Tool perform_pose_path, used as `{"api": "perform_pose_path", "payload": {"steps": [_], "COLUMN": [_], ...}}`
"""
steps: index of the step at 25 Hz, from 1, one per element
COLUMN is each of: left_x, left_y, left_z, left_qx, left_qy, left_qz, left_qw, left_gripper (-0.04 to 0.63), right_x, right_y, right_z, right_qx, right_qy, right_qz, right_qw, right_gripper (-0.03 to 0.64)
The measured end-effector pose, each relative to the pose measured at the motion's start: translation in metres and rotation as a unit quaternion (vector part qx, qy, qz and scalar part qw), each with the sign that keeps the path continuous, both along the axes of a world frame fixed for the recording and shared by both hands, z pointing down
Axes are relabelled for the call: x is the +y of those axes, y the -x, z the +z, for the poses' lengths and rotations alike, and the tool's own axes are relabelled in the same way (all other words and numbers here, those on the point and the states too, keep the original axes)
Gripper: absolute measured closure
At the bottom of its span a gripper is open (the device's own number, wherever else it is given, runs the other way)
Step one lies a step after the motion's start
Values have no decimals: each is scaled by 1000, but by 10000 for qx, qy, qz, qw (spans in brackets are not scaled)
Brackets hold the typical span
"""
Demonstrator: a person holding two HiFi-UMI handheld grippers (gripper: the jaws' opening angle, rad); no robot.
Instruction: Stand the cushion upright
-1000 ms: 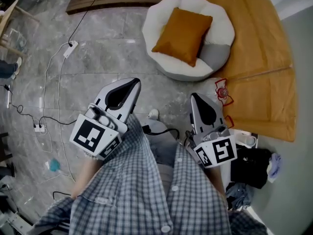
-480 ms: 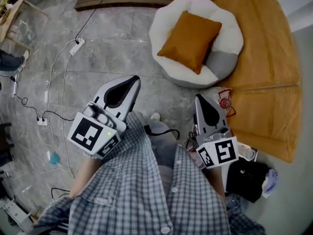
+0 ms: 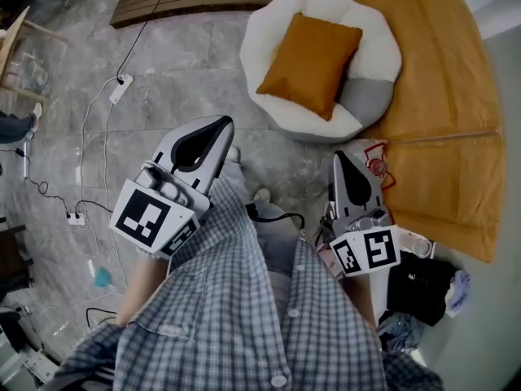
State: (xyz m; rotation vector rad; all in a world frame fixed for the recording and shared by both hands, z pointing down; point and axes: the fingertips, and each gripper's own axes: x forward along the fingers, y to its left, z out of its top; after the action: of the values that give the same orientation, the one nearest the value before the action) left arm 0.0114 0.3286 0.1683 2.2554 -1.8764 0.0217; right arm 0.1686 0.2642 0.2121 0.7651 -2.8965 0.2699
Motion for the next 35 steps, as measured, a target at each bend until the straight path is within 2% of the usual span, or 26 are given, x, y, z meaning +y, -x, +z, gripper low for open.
{"api": "perform_pose_path", "payload": {"steps": [8,19,28,35], "left_x": [-53,-114,-147,-175], "left_y": [57,134,154,149], "left_z": [6,9,21,27], "left_qx": [124,-25,106,186], "left_qy": [3,61,110,162], "left_qz": [290,967,1460,1565], "left_qw": [9995,9953,9892,9874], "left_gripper": [589,589,589,589], "right_x": [-36,-76,-94,-125], "right_y": [52,119,127,114], "right_z": [0,1,10,17], "right_qx": [249,337,444,494], "right_qy": [-61,38,159,199], "right_qz": [298,950,1609,1850], "right_qw": [9992,9949,9858,9813], "right_gripper": [611,611,611,611]}}
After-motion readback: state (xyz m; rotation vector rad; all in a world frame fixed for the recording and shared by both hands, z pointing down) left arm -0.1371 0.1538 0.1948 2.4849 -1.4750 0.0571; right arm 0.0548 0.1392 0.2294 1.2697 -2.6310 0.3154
